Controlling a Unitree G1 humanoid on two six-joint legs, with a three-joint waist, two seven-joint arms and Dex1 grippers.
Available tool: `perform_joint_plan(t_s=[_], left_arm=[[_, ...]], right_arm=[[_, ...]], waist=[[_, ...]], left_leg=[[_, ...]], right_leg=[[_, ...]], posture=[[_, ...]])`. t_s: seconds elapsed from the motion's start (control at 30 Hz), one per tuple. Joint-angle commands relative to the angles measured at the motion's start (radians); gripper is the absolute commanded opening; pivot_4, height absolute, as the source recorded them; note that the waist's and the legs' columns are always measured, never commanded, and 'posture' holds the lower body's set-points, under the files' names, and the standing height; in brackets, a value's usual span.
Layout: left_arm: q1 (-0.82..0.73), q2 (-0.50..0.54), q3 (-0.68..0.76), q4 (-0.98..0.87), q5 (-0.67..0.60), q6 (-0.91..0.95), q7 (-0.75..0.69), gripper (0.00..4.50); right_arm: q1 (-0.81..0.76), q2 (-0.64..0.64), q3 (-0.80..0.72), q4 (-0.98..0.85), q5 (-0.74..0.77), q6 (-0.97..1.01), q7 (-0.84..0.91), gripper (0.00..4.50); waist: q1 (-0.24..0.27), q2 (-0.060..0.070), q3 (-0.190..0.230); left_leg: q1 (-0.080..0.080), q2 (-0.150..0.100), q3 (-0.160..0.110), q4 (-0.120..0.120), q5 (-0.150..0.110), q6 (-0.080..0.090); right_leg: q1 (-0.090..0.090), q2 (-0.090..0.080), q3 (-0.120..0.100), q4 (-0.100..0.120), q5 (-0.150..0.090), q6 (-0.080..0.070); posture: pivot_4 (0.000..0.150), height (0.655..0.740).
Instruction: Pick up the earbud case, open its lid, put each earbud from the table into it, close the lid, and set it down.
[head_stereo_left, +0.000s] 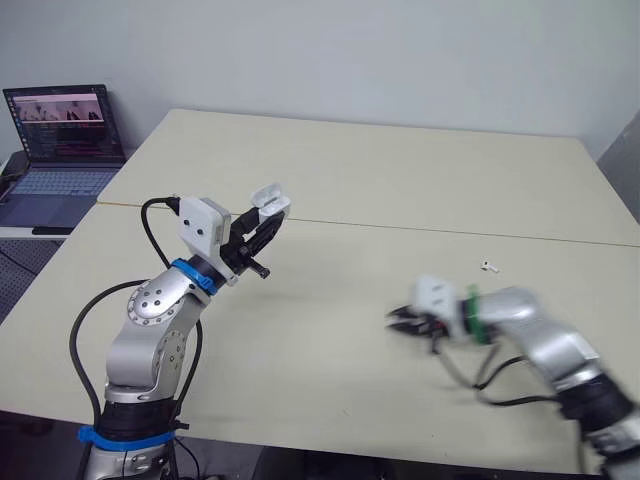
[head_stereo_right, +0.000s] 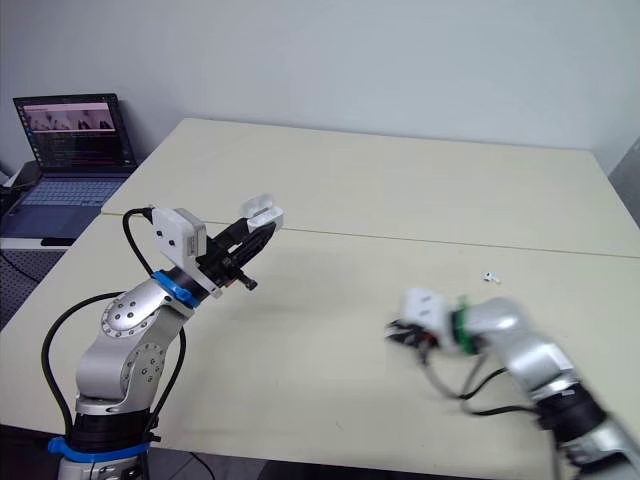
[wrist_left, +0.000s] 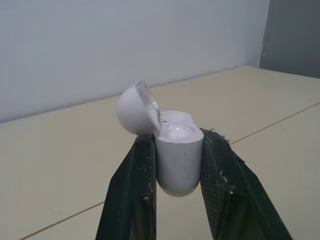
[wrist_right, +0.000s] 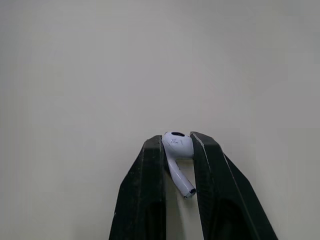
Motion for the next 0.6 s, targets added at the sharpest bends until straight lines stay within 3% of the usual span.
perform_joint_plan(t_s=[0.03,0.2,0.53,0.6], left_arm=[[-0.022,-0.017,-0.009,0.013,0.016,-0.058,-0.002,0.79],[-0.037,-0.037,-0.025,0.051,0.028,-0.09,-0.006,0.79],[-0.048,-0.035,-0.033,0.067,0.027,-0.094,-0.021,0.79],[-0.047,-0.032,-0.031,0.067,0.025,-0.092,-0.027,0.79]], right_arm=[[0.053,-0.197,-0.117,0.064,0.004,-0.058,0.14,0.39],[0.088,-0.301,-0.146,0.214,-0.039,-0.001,0.137,0.39],[0.168,-0.28,-0.161,0.231,-0.044,0.161,0.089,0.39],[0.178,-0.279,-0.162,0.23,-0.052,0.159,0.08,1.12]], waist=[[-0.001,0.0,0.0],[-0.015,-0.001,0.0],[-0.016,0.0,0.0],[-0.013,-0.001,0.0]], left_leg=[[0.0,0.0,0.0,-0.001,0.0,0.0],[0.001,0.004,0.0,-0.003,0.0,0.001],[0.005,0.004,0.002,-0.001,0.0,0.0],[0.005,0.004,0.002,0.0,0.0,0.0]], right_leg=[[0.0,0.0,0.0,-0.001,0.0,0.0],[0.0,0.004,0.0,0.0,0.0,-0.001],[0.002,0.004,0.003,0.004,-0.003,0.003],[0.002,0.004,0.003,0.004,-0.003,0.003]], posture=[[0.15,0.74],[0.15,0.74],[0.15,0.74],[0.15,0.74]])
